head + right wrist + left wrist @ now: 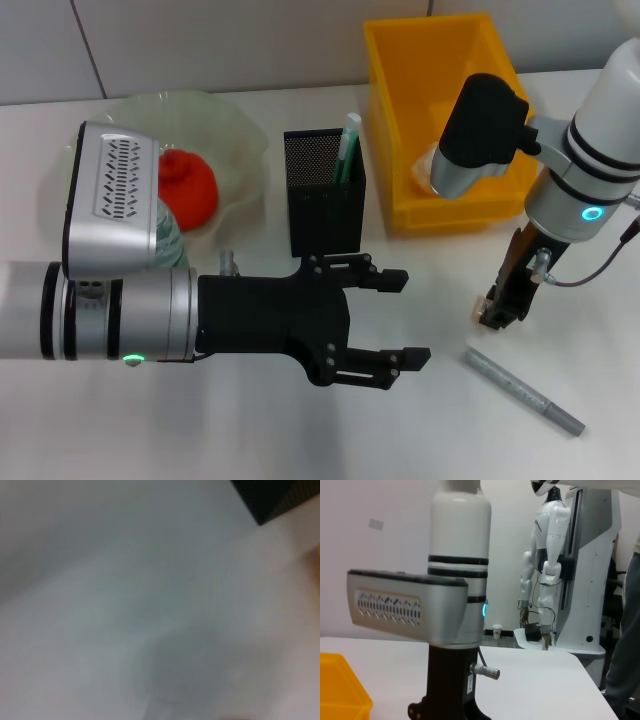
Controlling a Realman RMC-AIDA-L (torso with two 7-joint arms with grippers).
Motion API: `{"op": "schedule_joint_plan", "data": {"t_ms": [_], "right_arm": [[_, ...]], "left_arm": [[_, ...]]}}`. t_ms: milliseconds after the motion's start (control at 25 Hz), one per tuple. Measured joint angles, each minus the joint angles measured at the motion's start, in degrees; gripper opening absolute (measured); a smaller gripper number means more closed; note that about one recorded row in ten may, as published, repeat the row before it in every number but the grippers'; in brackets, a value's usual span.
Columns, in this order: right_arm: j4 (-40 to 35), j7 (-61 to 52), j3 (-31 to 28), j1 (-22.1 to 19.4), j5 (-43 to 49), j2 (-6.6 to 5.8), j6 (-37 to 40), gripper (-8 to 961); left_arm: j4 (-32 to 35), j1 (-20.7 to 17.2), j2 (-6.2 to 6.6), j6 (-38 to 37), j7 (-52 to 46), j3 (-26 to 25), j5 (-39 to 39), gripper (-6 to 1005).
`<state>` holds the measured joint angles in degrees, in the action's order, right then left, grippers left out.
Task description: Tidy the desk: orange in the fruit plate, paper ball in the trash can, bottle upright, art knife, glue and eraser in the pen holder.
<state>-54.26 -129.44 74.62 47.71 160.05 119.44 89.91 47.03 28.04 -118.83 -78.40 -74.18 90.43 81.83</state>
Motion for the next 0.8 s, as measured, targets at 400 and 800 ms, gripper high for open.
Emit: {"op": "schedule_joint_plan", "data": {"t_ms": [400,800], "right_arm": [[-13.1,-0.4,-3.1,-4.9,-2.4,-0.24,-0.1,260],[-23.0,2.5,-8.9,-9.9,-11.4,-0.37,-3.0,260]], "left_arm": [[0.0,-0.2,0.0,0.0,0.4,-0.1,0.0,786],[0.0,-0.4,0.04,0.0,1.3,-0.5,-0.1,786]]}}
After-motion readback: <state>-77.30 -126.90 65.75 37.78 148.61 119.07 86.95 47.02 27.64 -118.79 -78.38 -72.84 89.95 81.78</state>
